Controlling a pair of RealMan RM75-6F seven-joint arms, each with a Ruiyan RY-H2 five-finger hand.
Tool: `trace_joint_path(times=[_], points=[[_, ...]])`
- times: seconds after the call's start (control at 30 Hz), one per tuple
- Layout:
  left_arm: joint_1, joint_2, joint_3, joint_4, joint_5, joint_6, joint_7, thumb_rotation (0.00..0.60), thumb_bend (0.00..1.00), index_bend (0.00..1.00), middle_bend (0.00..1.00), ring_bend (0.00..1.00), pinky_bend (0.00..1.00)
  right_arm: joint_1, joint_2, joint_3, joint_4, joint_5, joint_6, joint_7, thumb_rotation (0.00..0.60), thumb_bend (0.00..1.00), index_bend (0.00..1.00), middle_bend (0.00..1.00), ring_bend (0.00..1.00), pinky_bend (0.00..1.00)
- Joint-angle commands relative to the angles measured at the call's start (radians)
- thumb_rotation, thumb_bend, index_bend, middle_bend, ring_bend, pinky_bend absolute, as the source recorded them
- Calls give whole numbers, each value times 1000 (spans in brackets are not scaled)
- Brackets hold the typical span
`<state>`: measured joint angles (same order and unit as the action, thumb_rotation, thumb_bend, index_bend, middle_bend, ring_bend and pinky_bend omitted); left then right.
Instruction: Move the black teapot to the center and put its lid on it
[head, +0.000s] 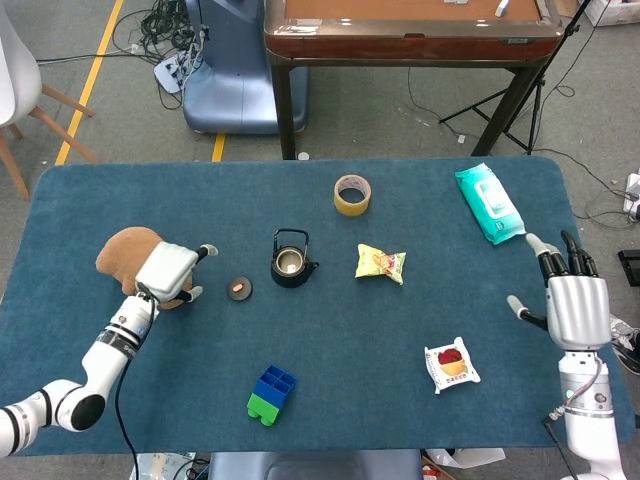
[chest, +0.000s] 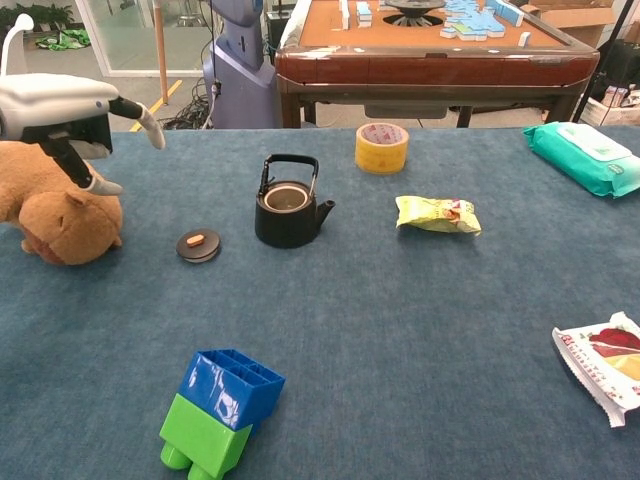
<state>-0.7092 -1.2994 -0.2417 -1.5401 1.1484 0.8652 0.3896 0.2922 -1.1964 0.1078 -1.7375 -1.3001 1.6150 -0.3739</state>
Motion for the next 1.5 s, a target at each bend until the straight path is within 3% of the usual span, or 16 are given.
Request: trace_joint_path(times=[0.03, 0.2, 0.5, 1.5], points=[[-54, -45, 16, 36, -86, -51, 72, 600, 166, 288, 1000, 945, 1000, -9, 4, 9, 4, 1, -7, 13, 600, 54, 181, 293, 90, 212], [-97, -96, 30, 70, -155, -47, 143, 600, 141, 328, 1000, 949, 1000, -23, 11, 20, 8, -3, -13, 28, 600, 54, 181, 293, 90, 212], [-152, -167, 53, 121, -279, -52, 213, 600, 140, 312, 1000, 953, 1000, -48, 27, 36, 17, -3, -32, 78, 600, 54, 182, 293, 90, 212], [-245, -318, 95, 324, -443, -122, 185, 600, 140, 291, 1000, 966, 1000, -96, 36, 63, 36, -10, -79, 150, 600, 54, 182, 293, 90, 212]])
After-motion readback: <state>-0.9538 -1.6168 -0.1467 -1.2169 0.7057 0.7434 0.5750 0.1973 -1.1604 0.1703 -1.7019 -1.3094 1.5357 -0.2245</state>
